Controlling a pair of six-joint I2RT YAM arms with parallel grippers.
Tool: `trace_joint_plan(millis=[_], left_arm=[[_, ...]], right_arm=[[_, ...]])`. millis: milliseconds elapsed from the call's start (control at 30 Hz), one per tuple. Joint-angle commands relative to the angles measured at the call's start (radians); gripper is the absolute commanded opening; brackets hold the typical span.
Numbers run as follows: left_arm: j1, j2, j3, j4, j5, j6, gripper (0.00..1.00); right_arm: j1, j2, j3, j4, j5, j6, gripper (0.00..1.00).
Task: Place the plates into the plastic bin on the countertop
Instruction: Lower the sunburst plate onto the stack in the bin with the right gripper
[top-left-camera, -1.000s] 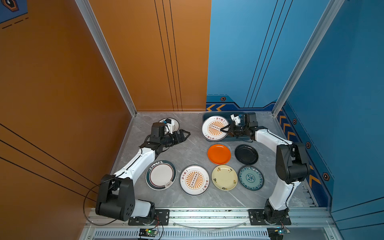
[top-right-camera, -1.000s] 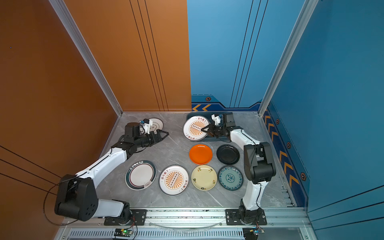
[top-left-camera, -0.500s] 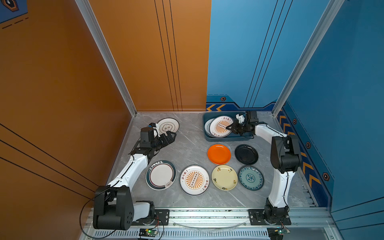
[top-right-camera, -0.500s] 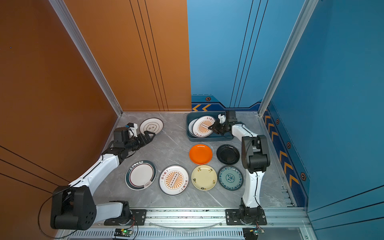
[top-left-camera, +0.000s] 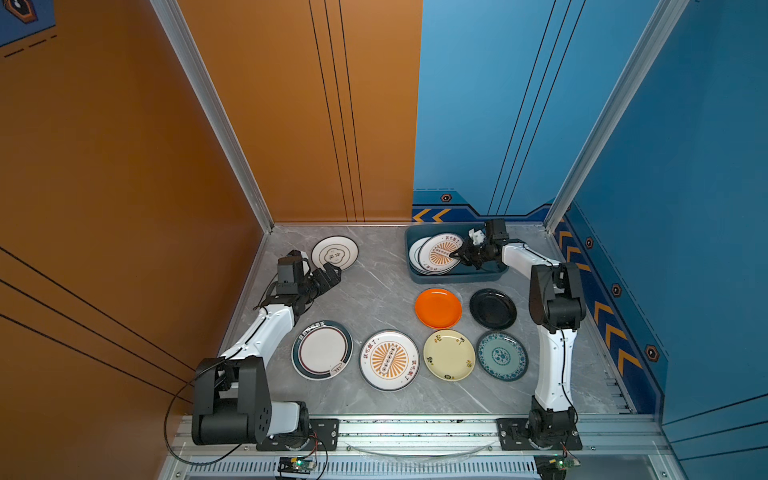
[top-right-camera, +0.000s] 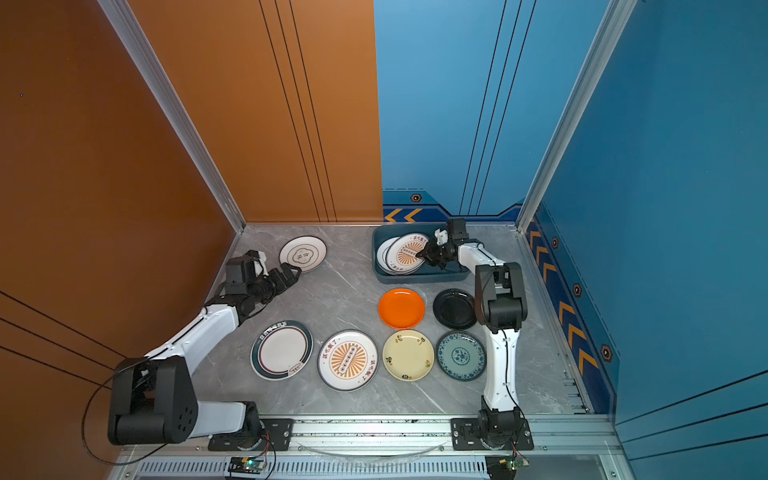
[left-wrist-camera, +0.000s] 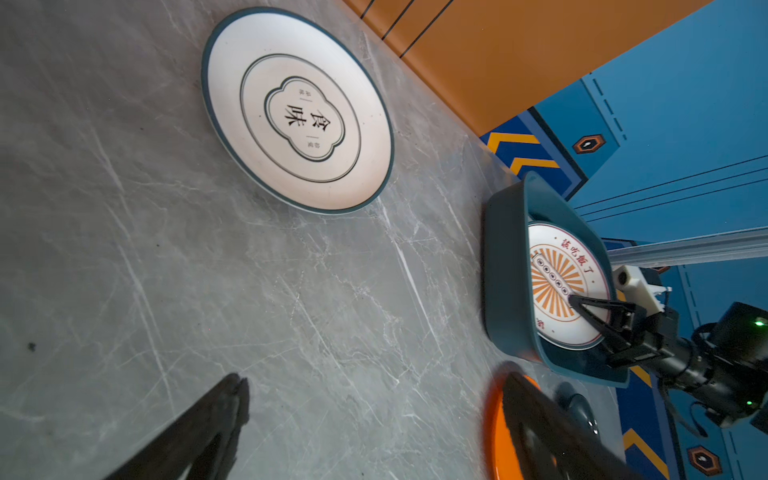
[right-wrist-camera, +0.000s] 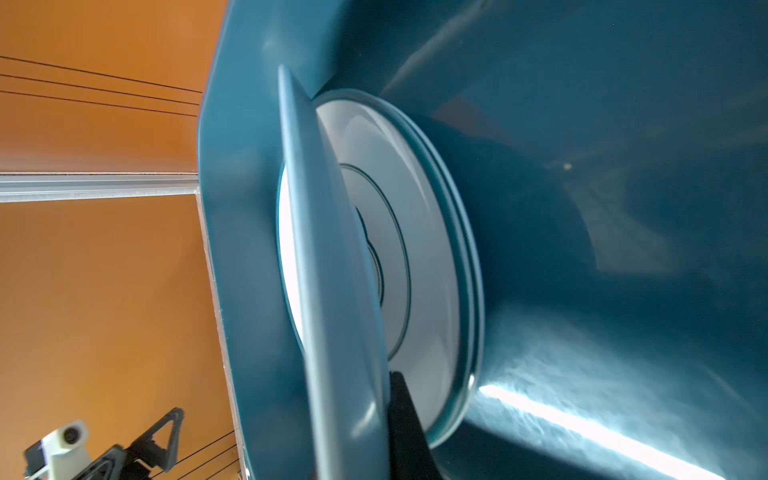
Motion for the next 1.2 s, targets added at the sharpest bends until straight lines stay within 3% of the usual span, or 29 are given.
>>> trace_joint_plan(millis=[0,400,867,1167], left_arm=[[0.005,0.029,-0.025,0.047,-0.036,-0.006,0.98],[0.031,0.075,-0.041,0.122,-0.023,-0.036,0.98],[0.052,0.093,-0.029,0.117,-0.015,-0.029,0.98],[0.059,0.119,-0.005,0.123,-0.019,-0.040,0.98]], right_arm=[[0.014,0.043,0.064,-0.054,0.036,0.002,0.06],[0.053,0.103,0.236,-0.250,0.186,-0.094,0.37],[0.092,0.087,0.362,-0.451,0.419,-0.219,0.45],[0.091,0.059,0.366,-0.481,0.475,-0.246,0.46]])
